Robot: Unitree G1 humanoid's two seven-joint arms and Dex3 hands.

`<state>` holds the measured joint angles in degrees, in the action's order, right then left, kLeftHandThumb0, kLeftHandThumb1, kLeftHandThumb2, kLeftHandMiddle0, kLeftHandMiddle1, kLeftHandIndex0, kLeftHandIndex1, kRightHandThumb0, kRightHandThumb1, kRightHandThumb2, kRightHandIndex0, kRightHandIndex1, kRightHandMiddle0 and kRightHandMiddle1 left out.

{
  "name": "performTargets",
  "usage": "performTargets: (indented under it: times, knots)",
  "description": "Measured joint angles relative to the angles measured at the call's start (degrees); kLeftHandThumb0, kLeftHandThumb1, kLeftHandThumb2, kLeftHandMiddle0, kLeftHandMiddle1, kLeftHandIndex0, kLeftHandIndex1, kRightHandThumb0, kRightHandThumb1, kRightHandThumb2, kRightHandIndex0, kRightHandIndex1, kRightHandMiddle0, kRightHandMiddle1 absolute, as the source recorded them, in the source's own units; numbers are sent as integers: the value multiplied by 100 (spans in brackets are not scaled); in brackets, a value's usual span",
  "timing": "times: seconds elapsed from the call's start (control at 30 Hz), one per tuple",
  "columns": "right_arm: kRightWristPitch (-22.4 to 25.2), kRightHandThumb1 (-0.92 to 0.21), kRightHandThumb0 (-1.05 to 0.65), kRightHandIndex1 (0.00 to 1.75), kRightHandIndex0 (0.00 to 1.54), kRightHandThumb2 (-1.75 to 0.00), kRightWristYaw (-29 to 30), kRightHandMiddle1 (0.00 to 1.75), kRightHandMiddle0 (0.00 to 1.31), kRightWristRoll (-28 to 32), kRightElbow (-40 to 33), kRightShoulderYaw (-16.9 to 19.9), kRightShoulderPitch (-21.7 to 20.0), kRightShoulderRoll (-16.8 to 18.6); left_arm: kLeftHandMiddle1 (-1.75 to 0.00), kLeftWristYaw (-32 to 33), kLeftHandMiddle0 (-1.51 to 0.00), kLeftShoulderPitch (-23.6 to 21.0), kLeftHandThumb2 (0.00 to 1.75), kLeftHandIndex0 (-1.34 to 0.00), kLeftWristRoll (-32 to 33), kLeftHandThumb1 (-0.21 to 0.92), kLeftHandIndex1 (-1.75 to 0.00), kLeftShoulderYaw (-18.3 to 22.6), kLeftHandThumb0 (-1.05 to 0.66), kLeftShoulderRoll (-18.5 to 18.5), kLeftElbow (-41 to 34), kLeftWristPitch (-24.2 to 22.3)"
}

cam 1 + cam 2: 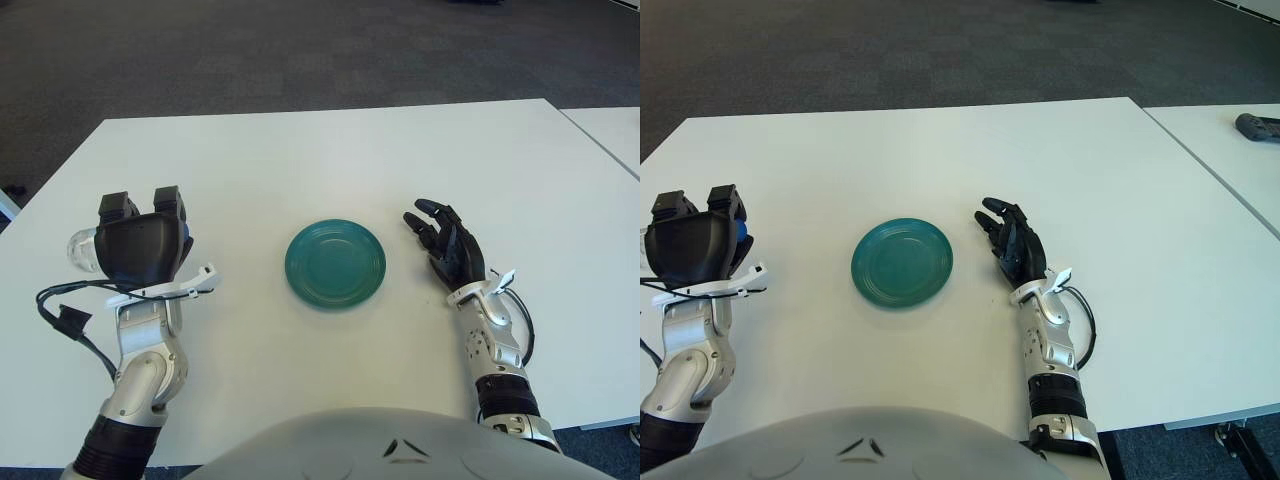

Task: Put the bottle into the plate.

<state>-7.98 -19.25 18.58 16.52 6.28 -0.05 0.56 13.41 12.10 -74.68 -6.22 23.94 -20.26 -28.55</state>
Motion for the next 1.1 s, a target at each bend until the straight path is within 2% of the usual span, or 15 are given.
performTargets:
  times: [0.27,0.5,0.8,1.1]
  knots:
    - [1,-92,-57,54,45,-80,-103,96,20,27,-8,-13,21,1,-175,-2,-113,-1,140,-67,-144,24,-175,-39,-50,-78,11,78]
    - [0,-89,-56,61,46,-84,-122,96,23,31,-4,-5,36,11,-175,-129,-114,-233,139,-66,-490,25,-175,-346,-50,-237,96,131]
    - [19,-90,-59,68,43,-77,-155,100,26,42,-15,-19,31,39,-175,-355,-117,-996,139,-66,-710,25,-175,-809,-49,-454,359,396]
    - [58,-92,-59,69,42,-75,-98,102,25,10,-98,-137,75,67,-175,-317,-117,-1665,138,-65,-795,26,-175,-1258,-49,-935,595,552]
